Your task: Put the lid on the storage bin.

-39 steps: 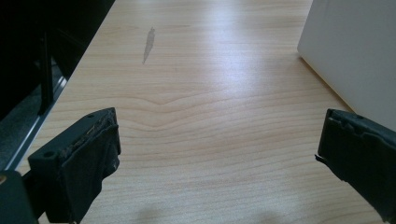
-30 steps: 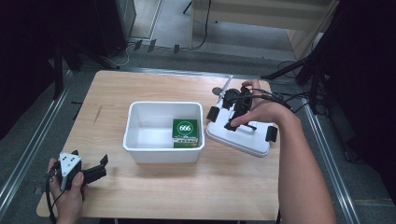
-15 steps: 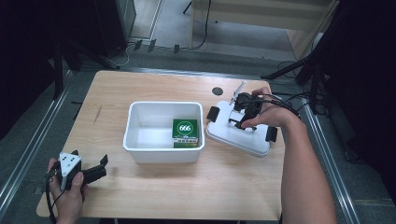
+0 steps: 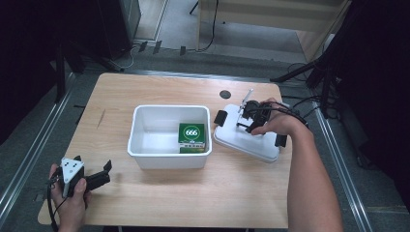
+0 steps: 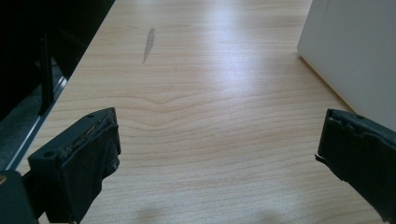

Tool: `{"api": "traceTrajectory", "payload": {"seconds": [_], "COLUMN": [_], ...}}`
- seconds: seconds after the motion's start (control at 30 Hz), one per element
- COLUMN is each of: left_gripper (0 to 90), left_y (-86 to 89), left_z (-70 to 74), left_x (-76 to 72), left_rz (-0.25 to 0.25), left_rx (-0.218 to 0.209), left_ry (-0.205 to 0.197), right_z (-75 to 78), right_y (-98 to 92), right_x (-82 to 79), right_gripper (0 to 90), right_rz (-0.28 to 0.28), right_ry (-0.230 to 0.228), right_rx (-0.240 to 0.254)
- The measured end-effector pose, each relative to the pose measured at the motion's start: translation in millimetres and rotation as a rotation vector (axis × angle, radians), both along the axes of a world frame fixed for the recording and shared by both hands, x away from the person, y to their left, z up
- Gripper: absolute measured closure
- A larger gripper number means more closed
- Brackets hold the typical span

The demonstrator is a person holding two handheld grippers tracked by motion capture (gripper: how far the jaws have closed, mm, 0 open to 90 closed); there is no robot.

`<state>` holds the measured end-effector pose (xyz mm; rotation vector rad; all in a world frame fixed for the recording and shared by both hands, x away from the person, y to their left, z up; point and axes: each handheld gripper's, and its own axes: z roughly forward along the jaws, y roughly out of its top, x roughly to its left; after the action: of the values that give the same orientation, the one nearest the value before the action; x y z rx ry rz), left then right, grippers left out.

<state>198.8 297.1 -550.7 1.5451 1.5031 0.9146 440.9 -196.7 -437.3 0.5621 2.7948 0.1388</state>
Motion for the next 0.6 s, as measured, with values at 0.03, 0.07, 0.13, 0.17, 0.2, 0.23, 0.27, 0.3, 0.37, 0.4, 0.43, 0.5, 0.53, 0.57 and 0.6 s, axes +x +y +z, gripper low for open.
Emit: {"api": "traceTrajectory", "payload": {"seconds": [0.03,0.07,0.13,0.17,0.2,0.23,0.27,0.3,0.37,0.4,0.43,0.5,0.53,0.57,0.6], "left_gripper": [0.0,0.0,0.0,0.0,0.0,0.0,0.0,0.0,0.0,0.0,0.0,0.0,0.0,0.0,0.0], "left_y": [0.0,0.1,0.1,0.1,0.2,0.1,0.1,0.0,0.0,0.0,0.0,0.1,0.1,0.0,0.0], "left_z": [0.0,0.0,-0.1,-0.1,-0.1,-0.1,0.0,0.0,0.0,0.0,0.0,0.0,0.0,0.0,0.0], "left_x": [0.0,-0.1,0.0,0.0,0.0,0.0,0.0,0.0,0.0,0.0,0.0,0.0,0.0,0.0,0.0], "left_rz": [0.0,-0.001,0.0,0.0,-0.001,-0.001,-0.001,-0.001,-0.001,-0.001,0.0,0.0,-0.001,-0.001,-0.001], "left_rx": [0.0,0.0,-0.002,-0.002,-0.002,-0.002,-0.001,0.0,0.001,0.001,0.0,-0.002,-0.001,0.0,0.002], "left_ry": [0.0,0.0,-0.002,-0.002,-0.001,-0.001,0.0,0.001,0.001,0.001,0.001,0.0,0.001,0.001,0.002], "right_z": [-0.8,-2.0,-4.3,-5.7,-7.0,-8.2,-9.3,-10.9,-14.1,-15.7,-17.4,-20.2,-21.3,-22.2,-22.8], "right_y": [0.1,-0.1,-0.4,-0.5,-0.6,-0.6,-1.1,-1.4,-2.1,-2.2,-2.4,-2.5,-2.5,-2.7,-2.8], "right_x": [0.3,0.9,1.6,1.8,1.8,1.8,2.3,2.8,3.9,4.6,5.1,6.2,6.3,6.8,7.3], "right_gripper": [47.7,49.1,51.8,53.3,54.1,55.2,56.7,57.9,59.6,60.9,62.0,63.6,65.9,66.4,67.4], "right_rz": [-0.003,-0.001,0.002,0.003,0.005,0.001,0.004,0.003,-0.004,-0.006,-0.003,0.0,-0.006,-0.002,-0.001], "right_ry": [0.001,-0.002,0.002,0.004,0.006,0.008,0.012,0.016,0.024,0.029,0.029,0.027,0.025,0.024,0.022], "right_rx": [-0.003,-0.003,-0.008,-0.013,-0.019,-0.019,-0.015,-0.012,-0.01,-0.016,-0.021,-0.029,-0.028,-0.027,-0.031]}}
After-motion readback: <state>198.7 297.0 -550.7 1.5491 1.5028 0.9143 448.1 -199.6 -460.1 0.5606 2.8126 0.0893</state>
